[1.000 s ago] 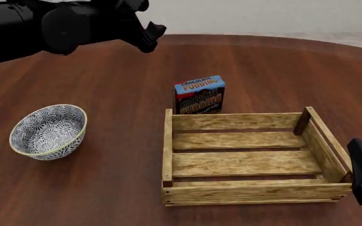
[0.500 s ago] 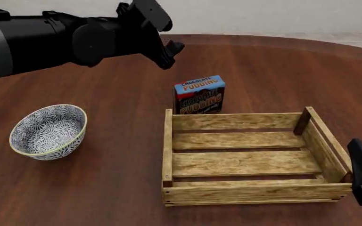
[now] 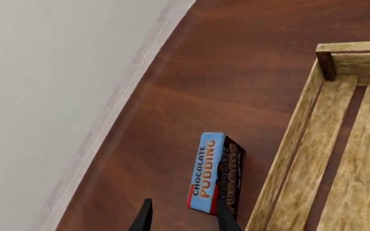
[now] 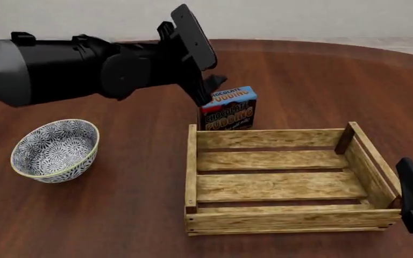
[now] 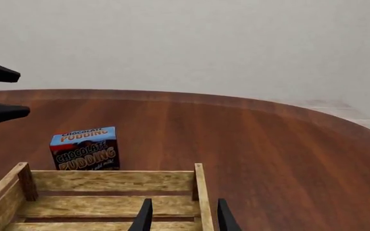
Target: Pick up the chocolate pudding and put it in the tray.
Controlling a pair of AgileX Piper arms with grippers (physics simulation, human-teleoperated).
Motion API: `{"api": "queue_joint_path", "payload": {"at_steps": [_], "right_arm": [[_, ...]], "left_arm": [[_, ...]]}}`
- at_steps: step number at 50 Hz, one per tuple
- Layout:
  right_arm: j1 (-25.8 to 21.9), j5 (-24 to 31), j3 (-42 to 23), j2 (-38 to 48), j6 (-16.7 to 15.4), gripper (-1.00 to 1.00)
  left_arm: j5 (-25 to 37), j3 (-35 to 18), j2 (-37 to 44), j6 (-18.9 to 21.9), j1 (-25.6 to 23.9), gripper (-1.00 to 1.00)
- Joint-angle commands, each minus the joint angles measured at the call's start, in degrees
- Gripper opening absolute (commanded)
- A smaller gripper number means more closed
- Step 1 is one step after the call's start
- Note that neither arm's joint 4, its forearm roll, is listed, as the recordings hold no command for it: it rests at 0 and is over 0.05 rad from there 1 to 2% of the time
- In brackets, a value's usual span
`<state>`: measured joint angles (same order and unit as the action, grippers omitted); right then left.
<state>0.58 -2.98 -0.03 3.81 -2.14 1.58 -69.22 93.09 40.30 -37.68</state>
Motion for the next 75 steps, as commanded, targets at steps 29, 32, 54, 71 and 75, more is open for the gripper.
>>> {"api": "queue_joint_path", "payload": {"at_steps": [29,32,54,71,75], "right_arm": [[0.22,-1.19,-0.06,1.52,-0.97,1.00],[0.24,-0.94,-0.05,1.19,-1.02,1.00],[0.09,-0.82,-0.06,0.77,-1.19,1.00],[0.24,-1.56,-0.01,1.70,-1.24,1.00],[0.29,-1.68,0.00,1.93,-1.26,1.00]], "left_arm": [[-1.01,-0.73,3.91,3.84,-0.62,1.00],[-1.08,-0.68,4.12,3.86,-0.59,1.00],[0.51,-4.22,7.69,2.48,0.16,1.00],[-0.46,-4.88,9.31,1.79,-0.33,1.00],[-1.00,-4.90,10.25,1.84,-0.35,1.00]]}}
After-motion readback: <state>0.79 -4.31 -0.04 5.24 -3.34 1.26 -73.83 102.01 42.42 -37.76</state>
